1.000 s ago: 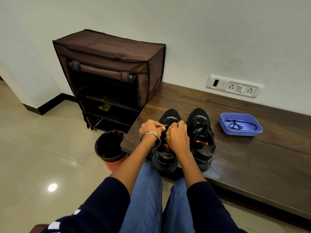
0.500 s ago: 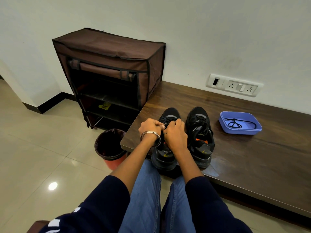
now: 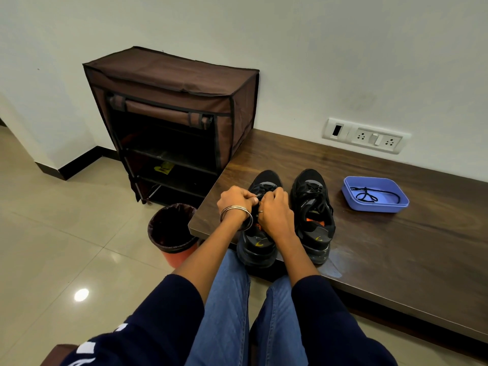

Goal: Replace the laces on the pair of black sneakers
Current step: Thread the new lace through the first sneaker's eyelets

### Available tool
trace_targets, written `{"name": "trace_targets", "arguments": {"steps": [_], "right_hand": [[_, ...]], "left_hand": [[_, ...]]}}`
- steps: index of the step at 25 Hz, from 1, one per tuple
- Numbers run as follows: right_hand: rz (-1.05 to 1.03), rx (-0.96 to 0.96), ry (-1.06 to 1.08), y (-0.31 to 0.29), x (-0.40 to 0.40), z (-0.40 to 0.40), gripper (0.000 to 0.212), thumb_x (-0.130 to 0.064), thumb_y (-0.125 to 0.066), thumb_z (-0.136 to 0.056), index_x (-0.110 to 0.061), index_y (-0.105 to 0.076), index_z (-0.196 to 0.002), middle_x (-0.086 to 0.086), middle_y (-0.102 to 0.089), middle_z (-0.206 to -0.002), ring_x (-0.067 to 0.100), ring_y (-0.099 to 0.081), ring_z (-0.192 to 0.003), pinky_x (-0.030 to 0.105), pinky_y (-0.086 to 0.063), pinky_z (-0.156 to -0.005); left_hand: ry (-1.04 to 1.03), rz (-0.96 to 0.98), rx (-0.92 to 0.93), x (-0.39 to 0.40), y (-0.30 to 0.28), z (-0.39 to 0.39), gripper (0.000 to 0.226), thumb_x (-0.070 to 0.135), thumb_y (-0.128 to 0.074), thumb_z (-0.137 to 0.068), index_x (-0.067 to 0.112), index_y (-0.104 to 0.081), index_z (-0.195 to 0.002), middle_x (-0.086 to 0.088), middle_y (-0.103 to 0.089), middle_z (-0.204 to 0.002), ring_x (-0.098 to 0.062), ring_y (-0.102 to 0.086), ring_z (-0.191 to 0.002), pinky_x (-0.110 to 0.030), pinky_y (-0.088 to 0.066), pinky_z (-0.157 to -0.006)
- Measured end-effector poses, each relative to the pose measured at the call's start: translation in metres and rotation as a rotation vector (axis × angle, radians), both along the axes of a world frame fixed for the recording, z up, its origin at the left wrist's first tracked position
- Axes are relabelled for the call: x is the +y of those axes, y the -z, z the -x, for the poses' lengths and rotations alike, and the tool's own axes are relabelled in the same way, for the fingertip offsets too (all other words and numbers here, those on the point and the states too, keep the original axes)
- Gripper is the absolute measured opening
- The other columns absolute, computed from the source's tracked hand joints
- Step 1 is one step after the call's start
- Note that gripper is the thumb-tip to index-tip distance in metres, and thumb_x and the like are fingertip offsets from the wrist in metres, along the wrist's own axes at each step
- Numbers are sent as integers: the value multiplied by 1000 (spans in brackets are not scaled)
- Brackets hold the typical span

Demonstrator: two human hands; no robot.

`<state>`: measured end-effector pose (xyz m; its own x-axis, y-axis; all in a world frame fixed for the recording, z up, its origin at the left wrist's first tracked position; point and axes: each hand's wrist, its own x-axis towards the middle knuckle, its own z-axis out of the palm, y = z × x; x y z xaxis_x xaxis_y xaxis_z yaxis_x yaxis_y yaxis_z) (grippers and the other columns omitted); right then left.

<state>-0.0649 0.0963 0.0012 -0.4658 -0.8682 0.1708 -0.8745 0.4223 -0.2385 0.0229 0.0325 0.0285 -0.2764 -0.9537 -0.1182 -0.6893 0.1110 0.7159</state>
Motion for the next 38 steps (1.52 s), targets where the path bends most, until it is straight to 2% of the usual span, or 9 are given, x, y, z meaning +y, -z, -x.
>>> {"name": "trace_targets", "arguments": {"steps": [3, 8, 19, 22, 25, 29, 34, 38], "right_hand": [[-28, -3, -11, -2, -3, -1, 27, -23, -46, -96, -3, -49, -115, 13, -40, -123, 29, -39, -119, 38, -50, -72], [49, -38, -23, 7, 0, 7, 24, -26, -43, -97, -7, -53, -108, 9, -44, -117, 25, -43, -112, 35, -42, -61], [94, -91, -97, 13, 1, 15, 21, -27, -42, -98, -10, -54, -104, 5, -44, -112, 21, -44, -107, 36, -46, -62], [117, -107, -55, 14, 0, 13, 20, -27, -44, -97, -10, -53, -103, 6, -44, -112, 21, -44, -107, 36, -46, -62], [152, -139, -29, 15, 2, 12, 18, -26, -45, -97, -11, -53, -101, 5, -44, -111, 20, -45, -106, 36, -45, -62], [167, -167, -70, 16, 2, 13, 15, -26, -47, -97, -12, -53, -98, 4, -44, -109, 19, -46, -106, 34, -43, -61], [141, -177, -24, 15, 1, 12, 14, -28, -48, -97, -16, -54, -100, 2, -44, -112, 17, -44, -110, 35, -44, -65], [241, -211, 0, 19, 3, 11, 12, -25, -54, -97, -15, -59, -100, 1, -48, -109, 15, -44, -108, 30, -37, -61]], "left_hand": [[-16, 12, 5, 0, 1, 2, 10, 32, -68, -86, 30, -76, -92, 0, -73, -99, -19, -64, -97, -26, -46, -75], [-17, -23, 30, -2, 3, 0, 9, 33, -72, -83, 29, -77, -89, 0, -73, -96, -18, -65, -92, -27, -51, -77], [-27, -31, 69, -1, 7, -2, 9, 34, -75, -80, 30, -77, -88, 2, -73, -91, -16, -67, -86, -28, -54, -78], [34, -10, 54, -4, 8, -4, 14, 33, -75, -81, 28, -76, -94, 2, -73, -95, -15, -66, -90, -25, -52, -77], [100, 1, 35, -6, 9, -6, 19, 31, -74, -82, 28, -75, -101, 2, -72, -102, -16, -65, -97, -25, -51, -83], [89, 34, 36, -7, 13, -5, 17, 32, -72, -84, 28, -75, -100, 2, -73, -102, -17, -65, -99, -27, -50, -86], [108, 72, 22, -7, 14, -5, 17, 32, -71, -84, 28, -75, -101, 3, -73, -102, -15, -64, -100, -27, -49, -86], [127, 10, 59, -14, 15, -5, 9, 35, -68, -86, 31, -76, -90, 1, -74, -86, -18, -69, -84, -34, -56, -83]]}}
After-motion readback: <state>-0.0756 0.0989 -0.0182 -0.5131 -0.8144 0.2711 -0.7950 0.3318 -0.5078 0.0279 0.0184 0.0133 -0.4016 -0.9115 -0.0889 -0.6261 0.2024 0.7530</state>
